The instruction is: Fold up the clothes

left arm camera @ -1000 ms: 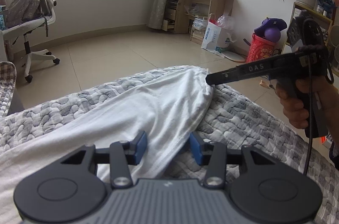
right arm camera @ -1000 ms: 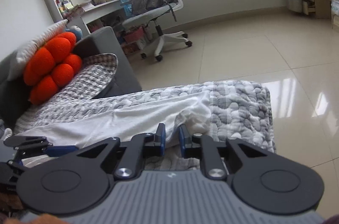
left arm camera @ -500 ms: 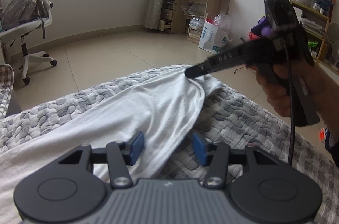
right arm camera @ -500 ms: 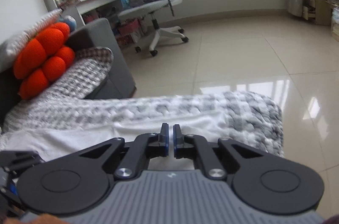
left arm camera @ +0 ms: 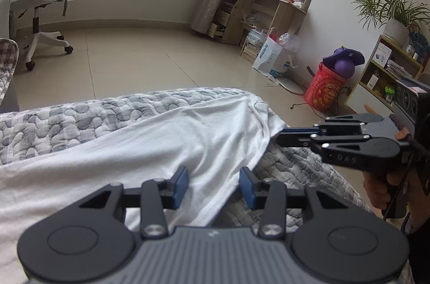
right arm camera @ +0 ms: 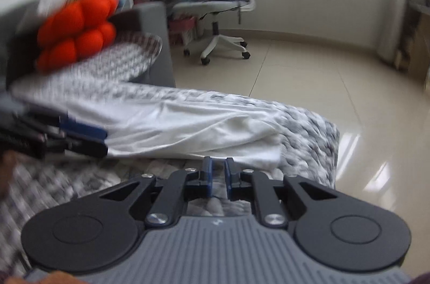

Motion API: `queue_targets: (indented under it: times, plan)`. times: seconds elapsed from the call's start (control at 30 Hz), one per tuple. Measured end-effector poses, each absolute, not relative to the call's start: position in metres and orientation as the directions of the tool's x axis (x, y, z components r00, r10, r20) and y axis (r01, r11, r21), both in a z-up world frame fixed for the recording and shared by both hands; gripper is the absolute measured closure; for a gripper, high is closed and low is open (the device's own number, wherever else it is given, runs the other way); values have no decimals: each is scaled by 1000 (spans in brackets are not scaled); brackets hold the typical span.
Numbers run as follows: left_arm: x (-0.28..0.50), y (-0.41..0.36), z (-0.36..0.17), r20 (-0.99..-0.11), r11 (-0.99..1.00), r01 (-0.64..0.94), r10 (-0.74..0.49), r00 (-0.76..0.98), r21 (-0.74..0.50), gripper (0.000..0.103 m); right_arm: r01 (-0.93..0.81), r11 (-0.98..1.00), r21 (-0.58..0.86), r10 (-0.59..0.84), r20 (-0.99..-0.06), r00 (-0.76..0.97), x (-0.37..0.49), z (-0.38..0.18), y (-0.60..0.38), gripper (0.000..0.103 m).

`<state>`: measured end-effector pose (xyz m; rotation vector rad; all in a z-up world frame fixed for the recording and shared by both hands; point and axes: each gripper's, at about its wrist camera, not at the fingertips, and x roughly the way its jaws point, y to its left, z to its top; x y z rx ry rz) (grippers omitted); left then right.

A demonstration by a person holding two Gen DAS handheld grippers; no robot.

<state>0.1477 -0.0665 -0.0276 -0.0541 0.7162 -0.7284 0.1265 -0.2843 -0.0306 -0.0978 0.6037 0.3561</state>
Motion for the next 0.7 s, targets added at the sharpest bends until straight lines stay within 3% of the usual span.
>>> queue_targets:
  times: [0.17, 0.33, 0.43, 0.7]
  plan:
    - [148, -63, -28, -573, 752, 582, -636, 516, -311, 59, -441, 895, -69, 320, -588, 742, 137, -32, -258, 82]
    - [144, -61, -26, -566, 739, 597, -649, 508, -312, 52, -463, 886, -5, 373, -584, 721, 148, -29, -252, 67]
    - [140, -58, -22, -552, 732, 610, -656, 514, -302, 46, -450, 892, 44, 389, -583, 713, 153, -28, -251, 67]
    - [147, -53, -24, -561, 744, 586, -648, 515, -322, 46, -490, 867, 89, 440, -598, 669, 134, -33, -265, 67]
